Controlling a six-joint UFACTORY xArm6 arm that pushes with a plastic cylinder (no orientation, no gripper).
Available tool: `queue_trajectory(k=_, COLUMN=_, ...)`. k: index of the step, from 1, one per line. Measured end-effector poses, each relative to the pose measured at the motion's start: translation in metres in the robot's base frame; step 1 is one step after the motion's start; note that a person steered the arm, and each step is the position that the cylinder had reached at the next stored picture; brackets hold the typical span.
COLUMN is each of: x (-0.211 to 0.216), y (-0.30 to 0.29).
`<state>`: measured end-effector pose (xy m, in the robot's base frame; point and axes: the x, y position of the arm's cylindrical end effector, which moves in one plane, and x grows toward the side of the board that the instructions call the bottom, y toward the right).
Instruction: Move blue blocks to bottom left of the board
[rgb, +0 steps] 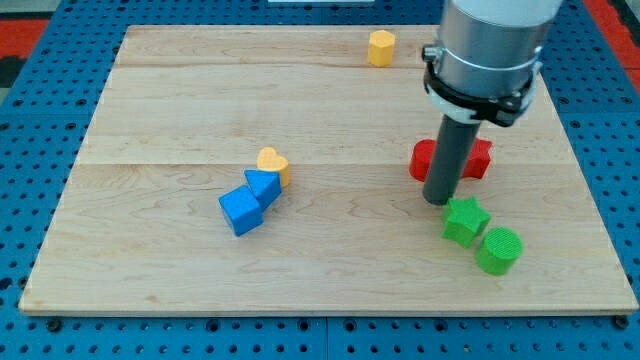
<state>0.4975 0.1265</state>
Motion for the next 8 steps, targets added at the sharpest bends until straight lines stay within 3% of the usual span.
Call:
queue_trajectory(k=3, x=0.007, y=-0.011)
queue_trajectory(k=5, x=0.007, y=-0.083)
queue_trajectory(k=8, x=0.007, y=-0.118)
